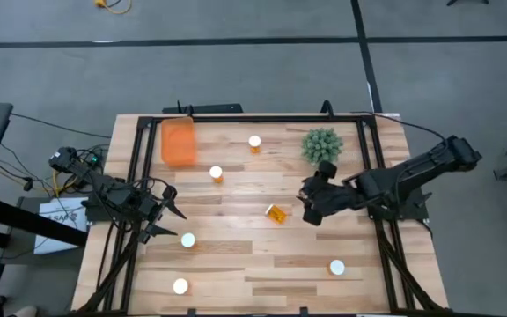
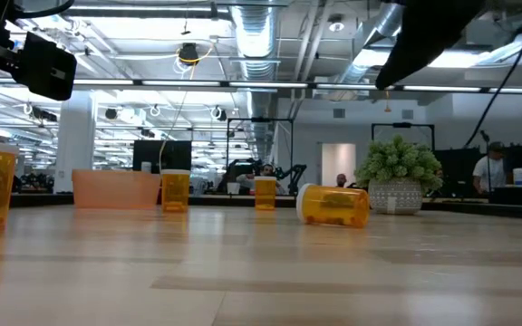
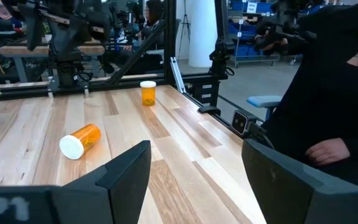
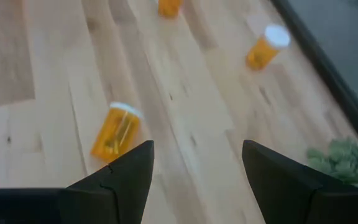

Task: Pick and place pill bottles into a basket
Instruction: Put the orange pill bottle into the orange container

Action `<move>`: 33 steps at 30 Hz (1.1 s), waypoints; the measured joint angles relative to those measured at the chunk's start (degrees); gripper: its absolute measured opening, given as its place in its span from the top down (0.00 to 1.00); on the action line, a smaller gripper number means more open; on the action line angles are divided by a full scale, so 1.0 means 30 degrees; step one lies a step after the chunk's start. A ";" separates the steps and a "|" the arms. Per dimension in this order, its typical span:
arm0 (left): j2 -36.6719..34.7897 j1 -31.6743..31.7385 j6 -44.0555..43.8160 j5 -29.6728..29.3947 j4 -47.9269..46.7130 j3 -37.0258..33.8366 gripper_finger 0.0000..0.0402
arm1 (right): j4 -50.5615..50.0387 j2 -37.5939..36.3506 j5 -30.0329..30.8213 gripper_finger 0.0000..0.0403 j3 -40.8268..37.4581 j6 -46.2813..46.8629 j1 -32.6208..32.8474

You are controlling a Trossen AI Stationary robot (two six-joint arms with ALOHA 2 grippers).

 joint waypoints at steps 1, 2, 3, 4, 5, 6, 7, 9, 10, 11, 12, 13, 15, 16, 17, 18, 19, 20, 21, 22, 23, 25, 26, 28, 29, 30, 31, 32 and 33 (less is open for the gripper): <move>0.0005 -0.0002 0.0000 -0.0005 -0.0001 0.0001 0.40 | -0.0529 0.0442 -0.0094 0.41 0.0365 0.0277 0.0000; 0.0000 -0.0003 0.0000 -0.0007 0.0002 -0.0006 0.40 | -0.1071 0.0930 -0.0252 0.40 0.0770 0.0525 0.0000; 0.0002 -0.0004 0.0000 -0.0007 -0.0001 -0.0004 0.40 | -0.1494 0.1409 -0.0486 0.40 0.1194 0.0767 0.0000; 0.0007 -0.0005 0.0000 -0.0002 0.0000 0.0001 0.40 | -0.1953 0.1877 -0.0790 0.41 0.1630 0.1010 0.0000; 0.0006 -0.0005 0.0000 -0.0007 0.0000 0.0000 0.40 | -0.2430 0.2381 -0.1151 0.41 0.2107 0.1261 0.0000; 0.0000 -0.0006 0.0000 -0.0007 -0.0001 0.0000 0.40 | -0.2813 0.2879 -0.1600 0.41 0.2613 0.1473 0.0000; 0.0007 0.0001 0.0000 -0.0007 -0.0001 0.0001 0.40 | -0.3204 0.3362 -0.2129 0.41 0.3142 0.1732 0.0000; 0.0000 -0.0006 0.0000 -0.0007 -0.0001 -0.0001 0.40 | -0.3914 0.4315 -0.3170 0.40 0.4263 0.2025 0.0000; 0.0004 -0.0006 0.0000 -0.0007 -0.0001 -0.0002 0.40 | -0.4244 0.4776 -0.3575 0.41 0.4798 0.2166 0.0000; 0.0007 -0.0003 0.0000 -0.0007 0.0003 0.0001 0.40 | -0.4480 0.5233 -0.3920 0.40 0.5341 0.2284 0.0000; 0.0002 -0.0006 0.0000 -0.0007 0.0006 -0.0001 0.40 | -0.4549 0.5638 -0.4247 0.40 0.5796 0.2306 0.0000; 0.0007 0.0001 0.0000 -0.0007 0.0001 0.0001 0.40 | -0.4608 0.5995 -0.4582 0.40 0.6170 0.2326 0.0000; 0.0000 -0.0006 0.0000 -0.0007 0.0003 0.0001 0.40 | -0.4497 0.6618 -0.5245 0.40 0.6715 0.2409 0.0000; 0.0007 0.0000 0.0000 -0.0001 0.0000 0.0001 0.40 | -0.4368 0.6852 -0.5525 0.40 0.6862 0.2480 -0.0003; 0.0000 0.0001 0.0000 -0.0002 0.0006 0.0001 0.40 | -0.4295 0.7006 -0.5689 0.41 0.6892 0.2563 -0.0022; 0.0000 -0.0002 0.0000 0.0000 0.0004 0.0001 0.40 | -0.4261 0.7176 -0.5738 0.40 0.6892 0.2713 -0.0056; 0.0004 -0.0006 0.0000 -0.0004 -0.0001 -0.0003 0.40 | -0.4097 0.7367 -0.5743 0.40 0.6892 0.2782 -0.0134; 0.0007 0.0001 0.0000 -0.0007 0.0002 0.0001 0.40 | -0.3934 0.7564 -0.5771 0.40 0.6899 0.2795 -0.0195; 0.0006 -0.0006 0.0000 -0.0007 0.0005 -0.0005 0.40 | -0.3927 0.7756 -0.5773 0.40 0.6899 0.2796 -0.0267; 0.0001 -0.0006 0.0000 0.0000 0.0006 0.0001 0.40 | -0.3812 0.7954 -0.5754 0.41 0.6899 0.2796 -0.0359; 0.0000 -0.0006 0.0000 0.0000 0.0006 0.0001 0.40 | -0.3486 0.8145 -0.5727 0.40 0.6899 0.2777 -0.0454; 0.0000 -0.0006 0.0000 -0.0007 0.0004 -0.0006 0.40 | -0.3210 0.8496 -0.5721 0.40 0.6899 0.2387 -0.0619; 0.0000 -0.0006 0.0000 -0.0007 0.0006 -0.0005 0.40 | -0.3034 0.8690 -0.5721 0.40 0.6899 0.2184 -0.0691; 0.0007 -0.0002 0.0000 -0.0007 0.0002 0.0001 0.40 | -0.2697 0.9102 -0.5777 0.40 0.6899 0.1952 -0.0913; 0.0000 -0.0006 0.0000 -0.0007 0.0006 0.0000 0.40 | -0.2853 0.9290 -0.5911 0.40 0.6899 0.1831 -0.1044; 0.0001 -0.0006 0.0000 -0.0007 0.0006 0.0000 0.40 | -0.2945 0.9465 -0.6016 0.40 0.6892 0.1755 -0.1182; 0.0007 -0.0003 0.0000 -0.0007 0.0003 0.0001 0.40 | -0.2908 0.9643 -0.6053 0.40 0.6892 0.1671 -0.1319; 0.0007 0.0001 0.0000 -0.0007 0.0003 0.0001 0.40 | -0.2897 0.9731 -0.6063 0.40 0.6892 0.1475 -0.1454; 0.0007 -0.0006 0.0000 -0.0007 0.0006 0.0001 0.40 | -0.2935 0.9748 -0.6065 0.40 0.6884 0.1201 -0.1569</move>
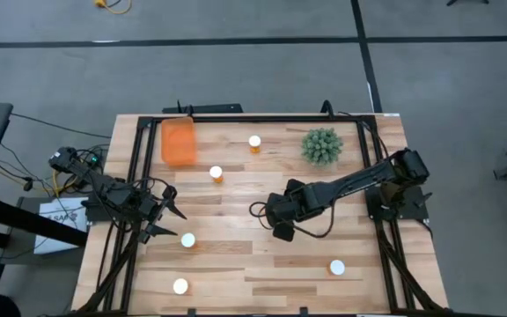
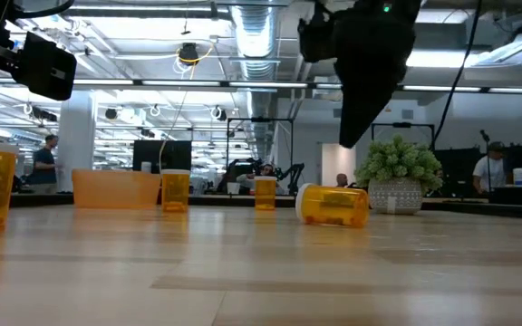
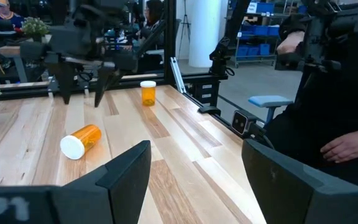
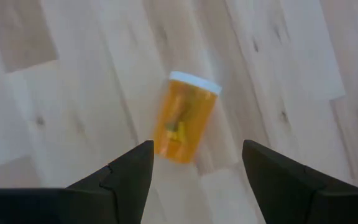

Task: Pick and place pill bottles into a basket
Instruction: Put the orange pill bottle into the orange container

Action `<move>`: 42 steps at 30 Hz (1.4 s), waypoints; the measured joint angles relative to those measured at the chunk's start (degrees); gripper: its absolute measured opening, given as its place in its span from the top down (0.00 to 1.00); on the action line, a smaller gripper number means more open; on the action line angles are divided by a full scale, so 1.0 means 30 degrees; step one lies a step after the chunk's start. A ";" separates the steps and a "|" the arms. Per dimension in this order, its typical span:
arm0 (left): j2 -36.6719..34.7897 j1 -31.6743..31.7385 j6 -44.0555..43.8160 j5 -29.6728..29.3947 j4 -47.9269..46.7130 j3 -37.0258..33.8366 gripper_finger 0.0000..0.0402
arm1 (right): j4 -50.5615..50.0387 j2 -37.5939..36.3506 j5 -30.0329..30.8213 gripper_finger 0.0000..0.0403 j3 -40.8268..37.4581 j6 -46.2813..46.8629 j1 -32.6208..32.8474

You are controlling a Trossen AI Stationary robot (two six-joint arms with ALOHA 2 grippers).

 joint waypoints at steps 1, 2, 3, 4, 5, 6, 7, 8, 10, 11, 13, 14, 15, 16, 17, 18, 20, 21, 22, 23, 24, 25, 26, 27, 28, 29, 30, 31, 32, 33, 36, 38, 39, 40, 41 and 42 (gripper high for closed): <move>-0.0005 0.0005 0.0000 0.0000 -0.0001 0.0000 0.40 | 0.0098 -0.0015 0.0007 0.40 0.0000 -0.0231 -0.0092; -0.0003 0.0007 0.0000 0.0000 -0.0005 0.0000 0.40 | 0.0375 -0.0035 0.0008 0.39 0.0000 -0.0407 -0.0198; 0.0000 0.0002 0.0000 0.0000 0.0000 0.0000 0.40 | 0.0618 -0.0036 0.0004 0.38 0.0000 -0.0548 -0.0307; -0.0002 0.0000 0.0000 0.0000 0.0000 -0.0005 0.40 | 0.0725 -0.0036 -0.0002 0.37 0.0000 -0.0598 -0.0410; -0.0005 0.0006 0.0000 0.0000 -0.0001 0.0000 0.40 | 0.0805 -0.0036 -0.0005 0.35 0.0000 -0.0600 -0.0492; 0.0000 0.0006 0.0000 0.0000 -0.0006 -0.0006 0.40 | 0.0887 -0.0036 -0.0005 0.34 0.0000 -0.0602 -0.0570; -0.0001 0.0001 0.0000 0.0000 0.0000 0.0000 0.40 | 0.0871 -0.0036 -0.0005 0.32 0.0000 -0.0601 -0.0647; -0.0001 0.0001 0.0000 0.0000 -0.0007 0.0000 0.40 | 0.0797 -0.0036 -0.0007 0.31 0.0000 -0.0603 -0.0728; -0.0003 0.0003 0.0000 0.0000 -0.0001 0.0000 0.40 | 0.1005 -0.0044 -0.0030 0.27 -0.0116 -0.0598 -0.0844; 0.0000 0.0000 0.0000 0.0000 0.0000 -0.0001 0.40 | 0.1241 -0.0037 -0.0070 0.25 -0.0292 -0.0598 -0.0911; 0.0000 0.0004 0.0000 0.0000 0.0000 -0.0002 0.40 | 0.1541 0.0252 -0.0233 0.22 -0.0620 -0.0593 -0.1048; 0.0000 0.0002 0.0000 0.0002 0.0000 -0.0005 0.40 | 0.1514 0.0317 -0.0324 0.21 -0.0781 -0.0583 -0.1112; -0.0004 0.0003 0.0000 0.0000 0.0000 -0.0003 0.40 | 0.1424 0.0305 -0.0434 0.20 -0.0914 -0.0521 -0.1161; -0.0006 0.0001 0.0000 0.0000 0.0000 0.0000 0.40 | 0.1687 0.0258 -0.0543 0.18 -0.1018 -0.0441 -0.1216; 0.0000 0.0007 0.0000 0.0000 -0.0007 -0.0007 0.40 | 0.2005 0.0240 -0.0702 0.18 -0.1108 -0.0324 -0.1221; -0.0007 0.0007 0.0000 0.0007 0.0000 -0.0007 0.40 | 0.2155 0.0241 -0.0793 0.17 -0.1235 -0.0278 -0.1221; -0.0006 0.0005 0.0000 0.0000 0.0000 -0.0001 0.40 | 0.2512 0.0270 -0.0880 0.16 -0.1377 -0.0282 -0.1221; 0.0000 0.0003 0.0000 0.0000 0.0000 -0.0007 0.40 | 0.2904 0.0270 -0.0889 0.15 -0.1367 -0.0239 -0.1221; -0.0004 0.0004 0.0000 0.0007 0.0000 0.0000 0.40 | 0.3115 0.0259 -0.0923 0.15 -0.1333 -0.0070 -0.1221; -0.0005 0.0000 0.0000 0.0002 -0.0002 0.0000 0.40 | 0.3159 0.0255 -0.0989 0.15 -0.1333 0.0123 -0.1242; 0.0000 0.0007 0.0000 0.0000 -0.0006 -0.0007 0.40 | 0.3127 0.0255 -0.1181 0.15 -0.1335 0.0331 -0.1310; 0.0000 0.0000 0.0000 0.0004 0.0000 -0.0004 0.40 | 0.3122 0.0255 -0.1458 0.16 -0.1341 0.0521 -0.1373; 0.0000 0.0007 0.0000 0.0007 0.0000 -0.0001 0.40 | 0.3148 0.0285 -0.1617 0.16 -0.1341 0.0567 -0.1452; 0.0000 0.0006 0.0000 0.0015 0.0000 -0.0001 0.40 | 0.3330 0.0518 -0.1698 0.16 -0.1317 0.0583 -0.1478; 0.0000 0.0005 0.0000 0.0015 0.0000 0.0000 0.40 | 0.3664 0.0794 -0.1743 0.16 -0.1298 0.0634 -0.1522; -0.0003 0.0004 0.0000 0.0022 0.0000 -0.0003 0.40 | 0.3657 0.0980 -0.1856 0.16 -0.1344 0.0655 -0.1596; -0.0003 0.0000 0.0000 0.0018 0.0000 0.0000 0.40 | 0.3237 0.1052 -0.1954 0.17 -0.1411 0.0627 -0.1648; -0.0007 0.0002 0.0000 0.0019 0.0000 -0.0005 0.40 | 0.3443 0.1353 -0.2018 0.17 -0.1319 0.0630 -0.1705; -0.0007 0.0001 0.0000 0.0022 0.0000 0.0000 0.40 | 0.4060 0.1683 -0.2137 0.17 -0.1180 0.0633 -0.1724; -0.0007 0.0000 0.0000 0.0022 0.0008 0.0000 0.40 | 0.3964 0.1885 -0.2243 0.17 -0.1213 0.0618 -0.1749; 0.0107 0.0000 0.0000 0.0030 0.0015 -0.0005 0.40 | 0.3855 0.2701 -0.2247 0.17 -0.1041 0.0479 -0.1897; 0.0180 0.0004 0.0000 0.0023 0.0021 0.0000 0.40 | 0.3287 0.2820 -0.2351 0.17 -0.1092 0.0415 -0.2037; 0.0337 0.0001 0.0001 -0.0048 0.0065 -0.0002 0.40 | 0.3222 0.2863 -0.2495 0.17 -0.1102 0.0341 -0.2100; 0.0369 0.0005 0.0002 0.0038 0.0007 0.0000 0.40 | 0.3858 0.3083 -0.2731 0.17 -0.0951 0.0288 -0.2113; 0.0328 0.0007 0.0002 0.0158 0.0041 0.0000 0.40 | 0.4140 0.3258 -0.2850 0.17 -0.0906 0.0261 -0.2141; 0.0407 -0.0001 0.0006 0.0143 0.0156 0.0000 0.40 | 0.3853 0.3329 -0.2926 0.17 -0.0954 0.0225 -0.2186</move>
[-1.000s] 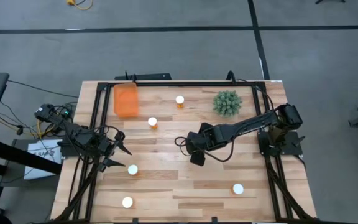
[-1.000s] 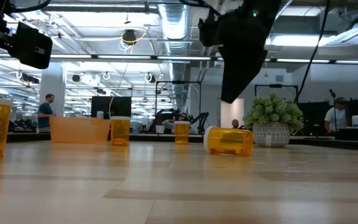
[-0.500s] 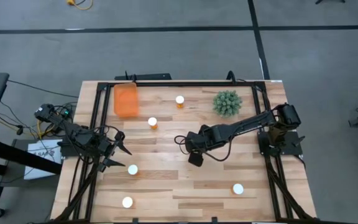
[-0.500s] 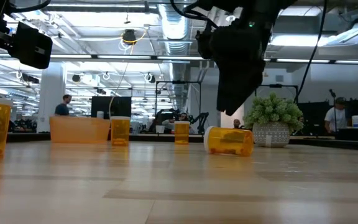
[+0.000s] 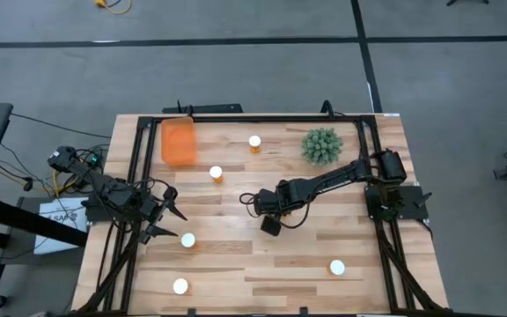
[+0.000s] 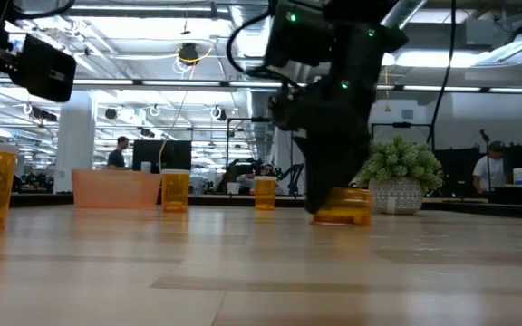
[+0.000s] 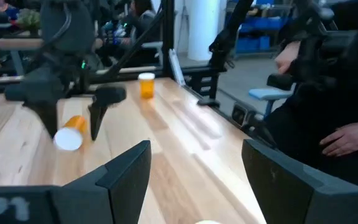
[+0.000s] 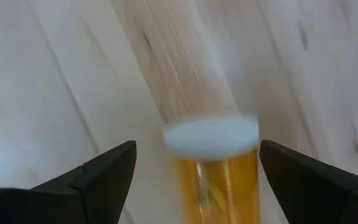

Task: Pick and place pill bottles into a basket
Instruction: Put the orange pill bottle into the orange container

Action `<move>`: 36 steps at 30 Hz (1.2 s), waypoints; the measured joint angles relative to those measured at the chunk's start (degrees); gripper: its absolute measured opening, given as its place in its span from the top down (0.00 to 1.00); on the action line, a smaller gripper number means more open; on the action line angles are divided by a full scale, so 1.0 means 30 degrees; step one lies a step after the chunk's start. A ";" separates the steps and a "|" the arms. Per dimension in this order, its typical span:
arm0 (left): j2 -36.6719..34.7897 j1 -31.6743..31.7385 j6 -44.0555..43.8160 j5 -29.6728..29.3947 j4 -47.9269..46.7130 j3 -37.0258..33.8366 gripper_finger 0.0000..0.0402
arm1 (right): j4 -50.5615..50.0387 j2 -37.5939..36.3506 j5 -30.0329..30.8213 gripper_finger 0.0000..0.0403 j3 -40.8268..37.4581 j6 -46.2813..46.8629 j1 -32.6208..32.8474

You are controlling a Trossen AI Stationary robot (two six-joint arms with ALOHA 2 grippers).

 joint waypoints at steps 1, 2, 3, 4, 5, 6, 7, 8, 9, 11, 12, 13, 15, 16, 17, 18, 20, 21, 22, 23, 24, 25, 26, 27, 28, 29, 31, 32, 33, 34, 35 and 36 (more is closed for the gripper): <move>0.0198 -0.0007 0.0001 -0.0134 0.0086 0.0000 0.40 | -0.0086 0.0033 -0.0103 0.17 -0.0073 -0.0084 -0.0039; 0.0183 0.0002 0.0018 -0.0051 -0.0201 0.0000 0.40 | 0.0181 0.0076 -0.0090 0.18 -0.0064 -0.0168 -0.0033; 0.0110 0.0005 0.0041 -0.0008 -0.0162 0.0000 0.40 | 0.0280 0.0074 -0.0074 0.19 -0.0028 -0.0245 -0.0033; 0.0168 0.0001 0.0031 -0.0130 -0.0077 0.0000 0.40 | 0.0267 0.0038 -0.0074 0.20 -0.0023 -0.0314 -0.0033; 0.0309 -0.0001 0.0036 -0.0159 -0.0064 0.0000 0.40 | 0.0301 0.0022 -0.0074 0.21 -0.0023 -0.0315 -0.0033; 0.0368 0.0001 0.0033 -0.0131 -0.0155 0.0000 0.40 | 0.0318 0.0029 -0.0074 0.22 -0.0023 -0.0328 -0.0033; 0.0357 0.0008 0.0031 -0.0135 -0.0145 0.0000 0.40 | 0.0279 0.0037 -0.0074 0.24 -0.0023 -0.0332 -0.0033; 0.0340 0.0004 0.0031 -0.0151 -0.0146 0.0000 0.40 | 0.0274 -0.0003 -0.0081 0.26 -0.0023 -0.0336 -0.0033; 0.0323 0.0001 0.0031 -0.0151 -0.0142 0.0000 0.40 | 0.0261 -0.0048 -0.0081 0.27 -0.0023 -0.0349 -0.0033; 0.0357 0.0001 0.0031 -0.0143 -0.0156 0.0000 0.40 | 0.0247 -0.0065 -0.0087 0.31 -0.0023 -0.0622 -0.0033; 0.0347 0.0001 0.0031 -0.0143 -0.0156 0.0000 0.40 | 0.0197 -0.0065 -0.0081 0.32 -0.0023 -0.0676 -0.0033; 0.0336 0.0007 0.0031 -0.0149 -0.0156 0.0000 0.40 | 0.0176 -0.0063 -0.0081 0.33 -0.0023 -0.0696 -0.0033; 0.0340 0.0001 0.0031 -0.0143 -0.0156 0.0000 0.40 | 0.0199 -0.0065 -0.0081 0.36 -0.0023 -0.0751 -0.0033; 0.0350 0.0004 0.0031 -0.0143 -0.0162 0.0000 0.40 | 0.0185 -0.0065 -0.0089 0.37 -0.0023 -0.0818 -0.0033; 0.0343 0.0002 0.0031 -0.0143 -0.0156 0.0000 0.40 | 0.0188 -0.0065 -0.0081 0.39 -0.0023 -0.0824 -0.0033; 0.0343 0.0003 0.0031 -0.0146 -0.0156 0.0000 0.40 | 0.0195 -0.0065 -0.0081 0.40 -0.0023 -0.0831 -0.0033; 0.0343 0.0001 0.0031 -0.0143 -0.0156 0.0000 0.40 | 0.0187 -0.0065 -0.0081 0.44 -0.0023 -0.0873 -0.0033; 0.0343 0.0001 0.0031 -0.0143 -0.0156 0.0000 0.40 | 0.0187 -0.0065 -0.0081 0.45 -0.0023 -0.0882 -0.0033; 0.0343 0.0002 0.0030 -0.0143 -0.0162 0.0000 0.40 | 0.0194 -0.0065 -0.0081 0.47 -0.0023 -0.0941 -0.0033; 0.0343 0.0002 0.0023 -0.0143 -0.0156 0.0000 0.40 | 0.0194 -0.0065 -0.0081 0.49 -0.0023 -0.1092 -0.0033; 0.0343 0.0002 0.0023 -0.0143 -0.0157 0.0000 0.40 | 0.0203 -0.0065 -0.0081 0.51 -0.0023 -0.1175 -0.0033; 0.0343 0.0002 0.0023 -0.0149 -0.0162 0.0000 0.40 | 0.0224 -0.0065 -0.0081 0.52 -0.0023 -0.1189 -0.0033; 0.0343 0.0001 0.0023 -0.0148 -0.0159 0.0000 0.40 | 0.0253 -0.0065 -0.0081 0.54 -0.0023 -0.1261 -0.0033; 0.0343 0.0003 0.0023 -0.0143 -0.0163 0.0000 0.40 | 0.0267 -0.0065 -0.0081 0.55 -0.0023 -0.1325 -0.0033; 0.0343 0.0001 0.0023 -0.0143 -0.0160 0.0000 0.40 | 0.0267 -0.0065 -0.0074 0.56 -0.0023 -0.1349 -0.0033; 0.0343 0.0001 0.0023 -0.0143 -0.0163 0.0000 0.40 | 0.0267 -0.0065 -0.0074 0.56 -0.0023 -0.1375 -0.0033; 0.0343 0.0001 0.0023 -0.0145 -0.0161 0.0000 0.40 | 0.0267 -0.0065 -0.0074 0.56 -0.0018 -0.1622 -0.0033; 0.0343 0.0001 0.0023 -0.0148 -0.0163 0.0000 0.40 | 0.0277 -0.0065 -0.0067 0.56 -0.0015 -0.1691 -0.0033; 0.0343 0.0001 0.0022 -0.0150 -0.0163 0.0000 0.40 | 0.0309 -0.0065 -0.0067 0.56 -0.0015 -0.1722 -0.0033; 0.0343 0.0001 0.0023 -0.0143 -0.0163 0.0000 0.40 | 0.0395 -0.0065 -0.0067 0.55 -0.0015 -0.1738 -0.0033; 0.0343 0.0008 0.0016 -0.0143 -0.0163 0.0000 0.40 | 0.0504 -0.0065 -0.0067 0.55 -0.0015 -0.1785 -0.0033; 0.0343 0.0001 0.0016 -0.0143 -0.0163 0.0000 0.40 | 0.0611 -0.0095 -0.0064 0.55 -0.0015 -0.1838 -0.0033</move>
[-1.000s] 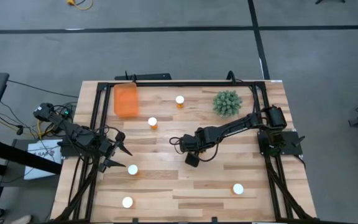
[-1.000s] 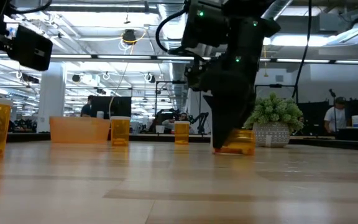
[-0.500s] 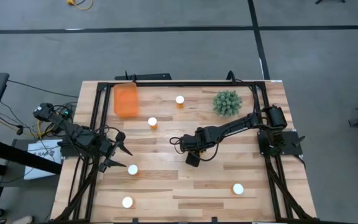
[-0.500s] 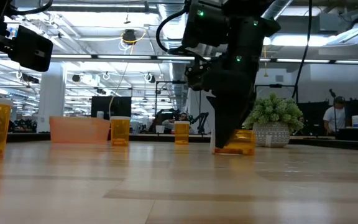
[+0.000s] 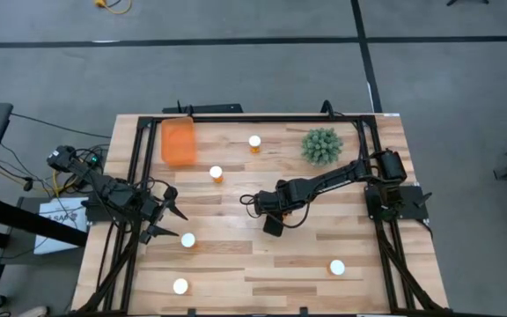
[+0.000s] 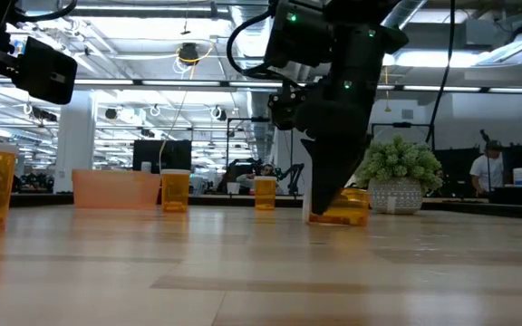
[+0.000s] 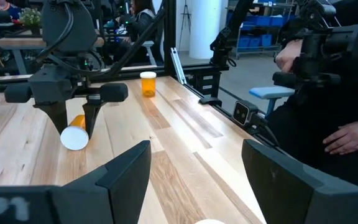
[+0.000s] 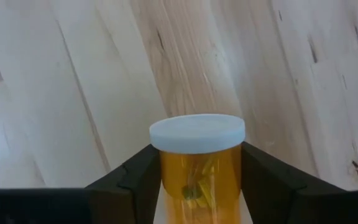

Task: Pick and place pill bottles into a basket
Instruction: Put the orange pill bottle into the orange container

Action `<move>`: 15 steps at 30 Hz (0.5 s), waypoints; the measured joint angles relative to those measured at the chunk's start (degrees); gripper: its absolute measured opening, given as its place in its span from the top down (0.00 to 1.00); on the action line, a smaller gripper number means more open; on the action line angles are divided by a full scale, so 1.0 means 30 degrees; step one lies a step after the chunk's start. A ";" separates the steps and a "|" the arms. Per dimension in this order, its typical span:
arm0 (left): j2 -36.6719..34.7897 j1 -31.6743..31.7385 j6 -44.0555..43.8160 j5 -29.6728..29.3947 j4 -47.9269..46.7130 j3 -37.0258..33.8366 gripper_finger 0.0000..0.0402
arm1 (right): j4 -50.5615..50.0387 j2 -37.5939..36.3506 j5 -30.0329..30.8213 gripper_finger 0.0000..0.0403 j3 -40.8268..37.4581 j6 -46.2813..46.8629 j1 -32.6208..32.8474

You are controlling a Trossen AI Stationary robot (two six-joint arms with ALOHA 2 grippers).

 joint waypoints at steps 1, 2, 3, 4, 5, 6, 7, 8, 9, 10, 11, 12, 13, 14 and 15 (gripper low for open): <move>0.0000 0.0000 0.0000 0.0000 0.0000 0.0000 0.40 | 0.0048 -0.0112 0.0012 0.55 -0.0002 -0.0041 -0.0002; 0.0000 0.0000 0.0000 0.0000 0.0000 0.0000 0.40 | 0.0164 -0.0249 0.0072 0.56 -0.0007 -0.0141 -0.0045; 0.0000 0.0000 0.0000 0.0000 0.0000 0.0000 0.40 | 0.0512 -0.0413 0.0085 0.56 0.0001 -0.0263 -0.0093; 0.0000 0.0004 0.0000 0.0000 0.0000 0.0000 0.40 | 0.0774 -0.0603 0.0097 0.57 0.0007 -0.0327 -0.0129; 0.0000 0.0000 0.0000 -0.0002 0.0000 0.0000 0.40 | 0.0833 -0.0836 0.0174 0.57 0.0007 -0.0334 -0.0213; -0.0006 0.0000 0.0000 -0.0007 0.0000 0.0000 0.40 | 0.1092 -0.1119 0.0278 0.57 0.0000 -0.0340 -0.0299; 0.0000 0.0000 0.0000 0.0000 0.0000 0.0000 0.40 | 0.1503 -0.1436 0.0491 0.57 0.0000 -0.0370 -0.0403; 0.0000 0.0007 0.0000 0.0000 0.0000 0.0000 0.40 | 0.1911 -0.1766 0.0678 0.57 0.0000 -0.0478 -0.0540; -0.0006 0.0000 0.0000 0.0000 0.0000 0.0000 0.40 | 0.2422 -0.2099 0.0887 0.57 0.0000 -0.0616 -0.0687; 0.0000 0.0000 0.0000 -0.0003 0.0000 0.0000 0.40 | 0.3004 -0.2410 0.1086 0.56 0.0000 -0.0815 -0.0829; 0.0000 0.0004 0.0000 -0.0004 0.0000 0.0000 0.40 | 0.3670 -0.2679 0.1213 0.56 0.0000 -0.1073 -0.1008; -0.0003 0.0000 0.0000 0.0000 0.0000 0.0000 0.40 | 0.4530 -0.2928 0.1349 0.55 0.0000 -0.1328 -0.1210; -0.0003 0.0002 -0.0005 -0.0002 0.0000 0.0000 0.40 | 0.5427 -0.3181 0.1486 0.55 0.0000 -0.1527 -0.1410; 0.0000 0.0000 -0.0001 -0.0006 0.0000 0.0000 0.40 | 0.6194 -0.3395 0.1563 0.55 0.0000 -0.1831 -0.1617; 0.0000 0.0000 0.0000 0.0000 0.0000 0.0000 0.40 | 0.7067 -0.3596 0.1557 0.55 0.0000 -0.2129 -0.1861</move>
